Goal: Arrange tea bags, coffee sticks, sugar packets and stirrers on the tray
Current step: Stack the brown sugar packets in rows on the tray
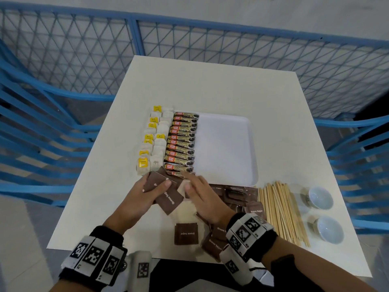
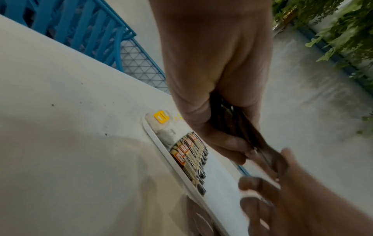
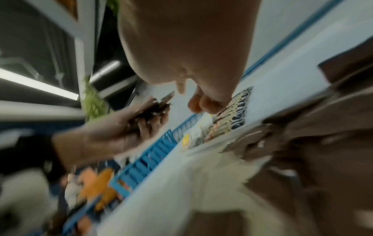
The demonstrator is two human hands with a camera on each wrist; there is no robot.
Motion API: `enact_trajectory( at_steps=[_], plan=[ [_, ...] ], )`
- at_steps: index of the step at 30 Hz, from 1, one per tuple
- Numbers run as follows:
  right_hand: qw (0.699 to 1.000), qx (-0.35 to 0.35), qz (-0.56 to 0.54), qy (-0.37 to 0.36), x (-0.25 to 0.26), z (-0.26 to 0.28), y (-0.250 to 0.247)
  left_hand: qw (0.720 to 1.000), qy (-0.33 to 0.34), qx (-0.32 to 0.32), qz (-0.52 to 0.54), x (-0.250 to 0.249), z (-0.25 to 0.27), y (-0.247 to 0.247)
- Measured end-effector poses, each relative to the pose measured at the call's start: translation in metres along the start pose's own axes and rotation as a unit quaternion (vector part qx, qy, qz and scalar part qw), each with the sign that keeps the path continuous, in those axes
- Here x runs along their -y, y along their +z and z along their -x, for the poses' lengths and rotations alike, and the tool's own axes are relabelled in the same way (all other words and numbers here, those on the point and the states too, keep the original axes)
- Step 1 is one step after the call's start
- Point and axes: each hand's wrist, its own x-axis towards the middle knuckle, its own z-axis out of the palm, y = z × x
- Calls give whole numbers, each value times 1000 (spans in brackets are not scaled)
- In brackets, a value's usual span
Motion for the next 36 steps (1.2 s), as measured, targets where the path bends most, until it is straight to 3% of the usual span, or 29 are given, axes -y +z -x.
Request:
enact_trajectory(
  at_steps=[2,4,6,7,12,14,16,19,21,27,32,34,36],
  plan=[
    [985,87,147,-23,-12,7,5,1000,-4,-14,11,1,-2,-9],
    [935,173,306,-41,-24,12,13,1000,-6,-22,14,1,-3,-14],
    [892,210,399,-34,-28,15,20,1000,-9,-21,8,3,-5,-16],
    [887,210,410,-25,-29,15,23,1000,-10,-19,4,4,-6,-16],
    [924,189,329,33,-18,11,22,1000,-18,-18,-9,6,-11,-15],
    [960,151,227,61,-9,11,10,1000,-15,-16,-11,4,-11,-16],
    [991,70,84,72,4,11,-6,1000,1,-17,-14,2,-12,-18],
    [992,-49,-112,45,28,8,-23,999,24,-30,-27,-4,-13,-21],
    [983,-69,-171,17,39,2,-23,998,36,-34,-30,-7,-15,-20],
    [986,-125,-108,-25,38,-18,1,997,50,-5,54,-24,-12,-3],
    [977,-172,-115,-49,32,-17,4,979,-20,126,157,-32,-10,9],
    [977,-185,-86,-65,27,-15,1,977,-30,157,142,-30,-11,14],
    [980,-176,-57,-77,22,-11,-6,981,-40,147,123,-26,-12,18]
  ],
)
